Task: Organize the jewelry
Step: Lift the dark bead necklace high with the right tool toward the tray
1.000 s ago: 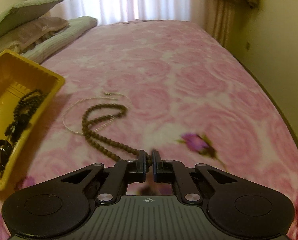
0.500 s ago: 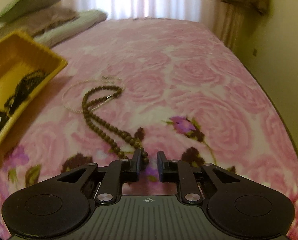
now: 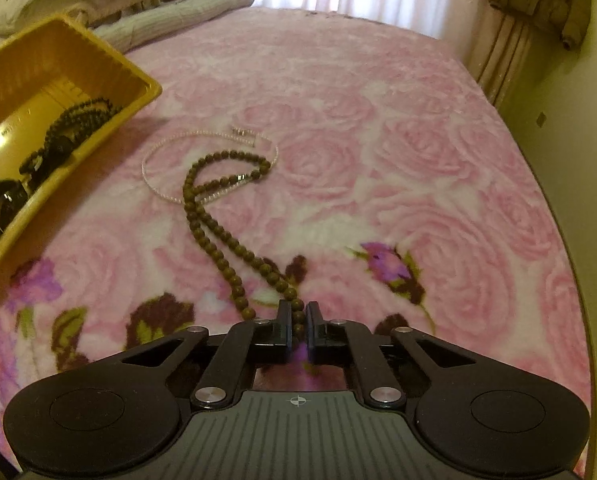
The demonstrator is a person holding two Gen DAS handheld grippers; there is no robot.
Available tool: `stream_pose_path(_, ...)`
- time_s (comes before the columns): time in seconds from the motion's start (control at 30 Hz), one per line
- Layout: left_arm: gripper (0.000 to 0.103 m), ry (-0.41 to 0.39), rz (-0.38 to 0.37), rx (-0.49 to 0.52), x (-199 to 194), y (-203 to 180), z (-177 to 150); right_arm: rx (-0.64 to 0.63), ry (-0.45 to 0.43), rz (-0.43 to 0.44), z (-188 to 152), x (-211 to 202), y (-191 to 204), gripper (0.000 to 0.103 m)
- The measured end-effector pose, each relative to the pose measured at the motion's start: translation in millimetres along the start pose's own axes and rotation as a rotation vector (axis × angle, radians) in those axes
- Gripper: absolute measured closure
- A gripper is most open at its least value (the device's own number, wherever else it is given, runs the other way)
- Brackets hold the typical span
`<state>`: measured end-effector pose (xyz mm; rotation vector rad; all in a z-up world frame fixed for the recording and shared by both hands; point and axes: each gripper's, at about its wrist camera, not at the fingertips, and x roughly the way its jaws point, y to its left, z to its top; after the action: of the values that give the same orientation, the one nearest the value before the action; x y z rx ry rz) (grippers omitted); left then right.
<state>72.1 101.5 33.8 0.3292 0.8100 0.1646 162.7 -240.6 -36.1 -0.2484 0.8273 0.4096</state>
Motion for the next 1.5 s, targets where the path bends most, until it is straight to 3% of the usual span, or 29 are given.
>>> stream_pose_path(0.53,0.098,0.0,0.0,0.0,0,0,0,-0.137,-0.306,-0.134,70,-109,-20,0.097)
stream_pose_path(0.8,0.098,0.001,0.0,0.0,0,0,0,-0.227,-0.35,-0.154,86,-129,-15,0.097)
stream_pose_path(1.07,0.098,0.001,-0.001,0.003,0,0,2,-0.338,-0.377,-0.108,101,-139,10,0.097)
stream_pose_path(1.5,0.098,0.001,-0.005,0.0,-1,-1,2,-0.486,-0.492,0.097,166,-154,92,0.097)
